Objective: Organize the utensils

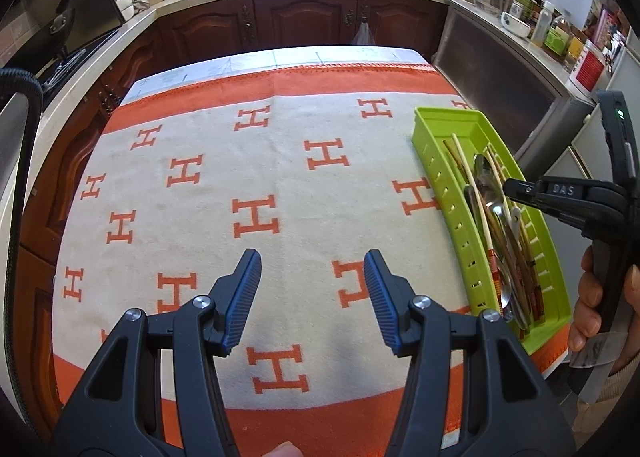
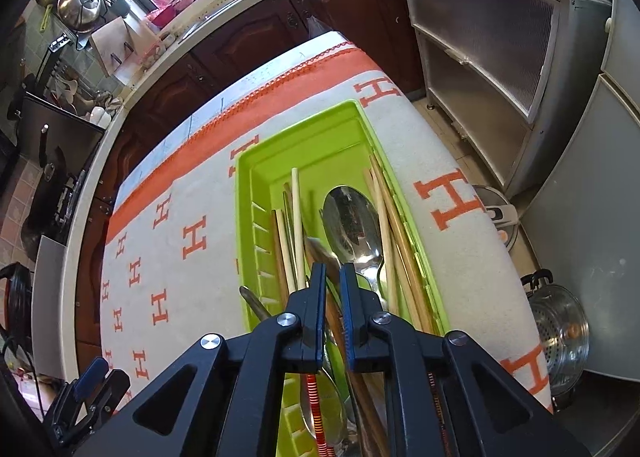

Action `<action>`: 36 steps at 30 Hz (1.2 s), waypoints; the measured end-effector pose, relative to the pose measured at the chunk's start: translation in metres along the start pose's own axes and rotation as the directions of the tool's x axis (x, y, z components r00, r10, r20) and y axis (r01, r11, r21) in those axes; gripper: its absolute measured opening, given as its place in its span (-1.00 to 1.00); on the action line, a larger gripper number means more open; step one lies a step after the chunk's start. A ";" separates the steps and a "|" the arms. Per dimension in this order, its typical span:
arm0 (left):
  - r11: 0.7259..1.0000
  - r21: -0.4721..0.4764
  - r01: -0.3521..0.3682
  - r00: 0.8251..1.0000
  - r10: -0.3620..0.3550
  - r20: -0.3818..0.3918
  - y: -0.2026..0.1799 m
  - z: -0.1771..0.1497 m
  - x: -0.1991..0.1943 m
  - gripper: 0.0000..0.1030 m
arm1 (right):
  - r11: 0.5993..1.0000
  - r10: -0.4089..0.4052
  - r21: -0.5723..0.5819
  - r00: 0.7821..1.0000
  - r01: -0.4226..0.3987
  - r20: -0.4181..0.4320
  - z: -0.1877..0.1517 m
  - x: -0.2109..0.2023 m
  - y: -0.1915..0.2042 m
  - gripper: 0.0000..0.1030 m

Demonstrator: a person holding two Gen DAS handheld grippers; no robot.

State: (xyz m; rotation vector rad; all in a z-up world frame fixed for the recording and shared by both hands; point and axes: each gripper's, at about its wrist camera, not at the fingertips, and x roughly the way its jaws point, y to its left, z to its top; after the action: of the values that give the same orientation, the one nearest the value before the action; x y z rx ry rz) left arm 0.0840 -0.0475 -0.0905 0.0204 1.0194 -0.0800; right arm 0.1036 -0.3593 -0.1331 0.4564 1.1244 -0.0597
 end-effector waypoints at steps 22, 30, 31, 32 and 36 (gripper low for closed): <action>0.999 -0.032 -0.029 0.998 0.031 0.053 0.009 -0.011 -0.030 -0.02 | 0.985 0.048 -0.169 0.998 -0.041 0.039 -0.067 -0.062 0.027 -0.59; 0.997 -0.008 -0.083 0.988 0.084 0.129 0.018 -0.021 -0.068 -0.02 | 0.963 0.100 -0.258 0.991 -0.075 0.086 -0.105 -0.111 0.060 -0.27; 0.996 -0.007 -0.091 0.986 0.091 0.137 0.020 -0.021 -0.073 -0.02 | 0.958 0.108 -0.275 0.990 -0.079 0.094 -0.109 -0.119 0.066 -0.27; 0.995 -0.008 -0.098 0.985 0.098 0.145 0.023 -0.022 -0.078 -0.02 | 0.954 0.114 -0.287 0.989 -0.082 0.098 -0.112 -0.125 0.071 -0.27; 0.993 -0.028 -0.115 0.980 0.118 0.159 0.034 -0.023 -0.100 -0.02 | 0.936 0.150 -0.337 0.981 -0.101 0.121 -0.123 -0.152 0.093 -0.26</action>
State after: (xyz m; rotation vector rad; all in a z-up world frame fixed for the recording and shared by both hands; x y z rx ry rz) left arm 0.0154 -0.0067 -0.0181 0.0553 0.8560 0.0344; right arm -0.0435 -0.2550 -0.0121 0.2186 0.9372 0.2035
